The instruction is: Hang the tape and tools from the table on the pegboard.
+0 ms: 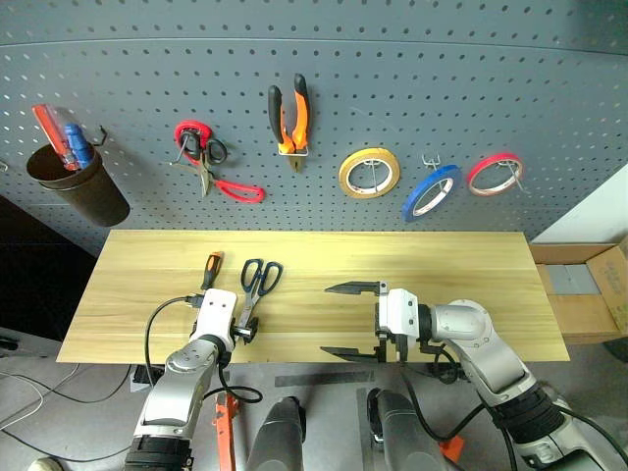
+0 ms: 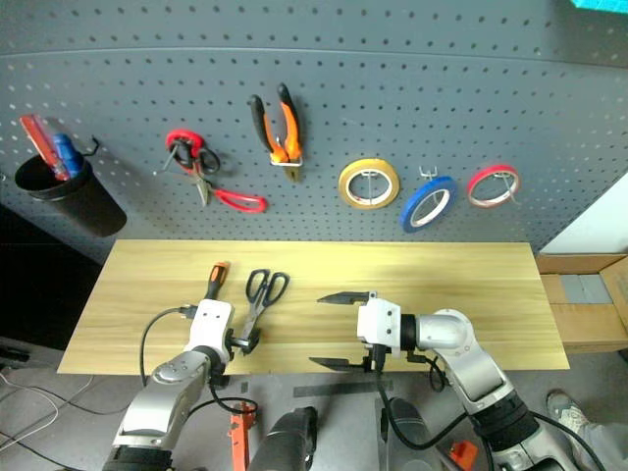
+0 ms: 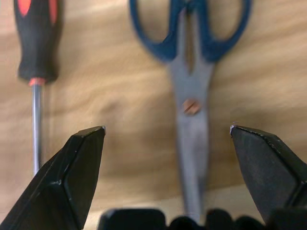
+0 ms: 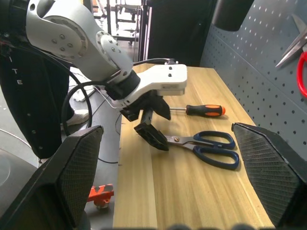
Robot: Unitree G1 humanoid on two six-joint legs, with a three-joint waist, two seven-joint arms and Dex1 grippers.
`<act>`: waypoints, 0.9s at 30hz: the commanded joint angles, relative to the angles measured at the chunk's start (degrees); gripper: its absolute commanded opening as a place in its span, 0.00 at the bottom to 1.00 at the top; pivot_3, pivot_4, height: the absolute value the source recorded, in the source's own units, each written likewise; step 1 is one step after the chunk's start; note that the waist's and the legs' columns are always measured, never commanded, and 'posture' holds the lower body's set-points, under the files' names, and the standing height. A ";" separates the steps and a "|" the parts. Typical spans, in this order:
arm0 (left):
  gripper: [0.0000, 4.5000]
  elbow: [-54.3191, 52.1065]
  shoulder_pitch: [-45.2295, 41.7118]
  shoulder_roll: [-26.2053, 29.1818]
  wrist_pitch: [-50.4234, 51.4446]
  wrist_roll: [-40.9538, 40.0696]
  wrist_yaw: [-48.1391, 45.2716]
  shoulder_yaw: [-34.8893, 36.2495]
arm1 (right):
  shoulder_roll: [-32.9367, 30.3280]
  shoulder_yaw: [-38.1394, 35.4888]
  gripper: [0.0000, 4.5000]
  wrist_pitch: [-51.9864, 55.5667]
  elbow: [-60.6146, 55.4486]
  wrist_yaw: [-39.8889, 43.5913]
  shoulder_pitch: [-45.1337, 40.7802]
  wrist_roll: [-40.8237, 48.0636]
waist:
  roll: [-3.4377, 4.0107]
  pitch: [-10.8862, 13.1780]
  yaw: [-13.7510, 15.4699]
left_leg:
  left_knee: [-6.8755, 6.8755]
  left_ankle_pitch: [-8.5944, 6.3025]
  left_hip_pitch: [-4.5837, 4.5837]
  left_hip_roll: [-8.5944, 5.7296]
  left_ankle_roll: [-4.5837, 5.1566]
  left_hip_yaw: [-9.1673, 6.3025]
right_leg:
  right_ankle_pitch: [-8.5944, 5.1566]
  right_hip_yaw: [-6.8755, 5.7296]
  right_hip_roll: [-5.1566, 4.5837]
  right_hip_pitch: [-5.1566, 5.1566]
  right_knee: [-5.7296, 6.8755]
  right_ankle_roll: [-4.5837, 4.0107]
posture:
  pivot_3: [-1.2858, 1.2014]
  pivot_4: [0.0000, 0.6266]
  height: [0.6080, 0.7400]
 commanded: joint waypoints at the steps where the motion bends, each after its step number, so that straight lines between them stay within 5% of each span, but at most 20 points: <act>1: 1.00 2.50 -0.40 -0.14 -1.02 0.40 -1.24 -0.40 | 1.06 0.05 0.99 -0.51 -0.96 -0.79 -0.72 -0.35 | 0.04 0.02 0.00 | 0.00 0.00 0.00 0.00 0.00 0.00 | 0.00 0.00 0.00 0.00 0.00 0.00 | 0.51 0.52 1.00; 11: 1.00 8.41 -4.98 2.12 -1.58 3.37 -4.45 -3.81 | 2.79 -0.20 0.99 1.10 -0.68 -2.04 -1.77 -0.72 | 0.15 0.08 -0.06 | 0.01 0.00 0.08 -0.02 0.00 0.01 | 0.00 -0.01 -0.01 0.07 0.03 0.01 | 0.51 0.54 1.00; 14: 0.87 8.67 -5.29 2.65 -1.57 4.29 -3.54 -3.34 | 3.32 -0.46 1.00 1.36 -0.34 -2.31 -2.17 -0.74 | 0.17 0.10 -0.11 | 0.01 0.00 0.09 -0.01 0.00 0.01 | 0.00 0.00 0.00 0.07 0.04 0.01 | 0.51 0.54 1.00; 23: 0.16 7.67 -3.74 2.43 -1.01 3.75 -2.64 -1.97 | 3.29 -1.02 1.00 1.28 0.44 -2.67 -2.62 -0.54 | 0.21 0.13 -0.19 | -0.02 0.00 0.15 0.00 0.00 0.04 | 0.00 0.05 0.00 0.07 0.04 0.01 | 0.51 0.55 1.00; 27: 0.14 7.26 -3.62 2.06 -1.12 3.61 -2.43 -1.37 | 3.49 -1.08 1.00 1.30 1.15 -2.67 -2.96 -0.41 | 0.24 0.14 -0.19 | -0.03 0.00 0.22 0.01 0.00 0.04 | 0.00 0.08 0.00 0.09 0.05 0.01 | 0.52 0.54 1.00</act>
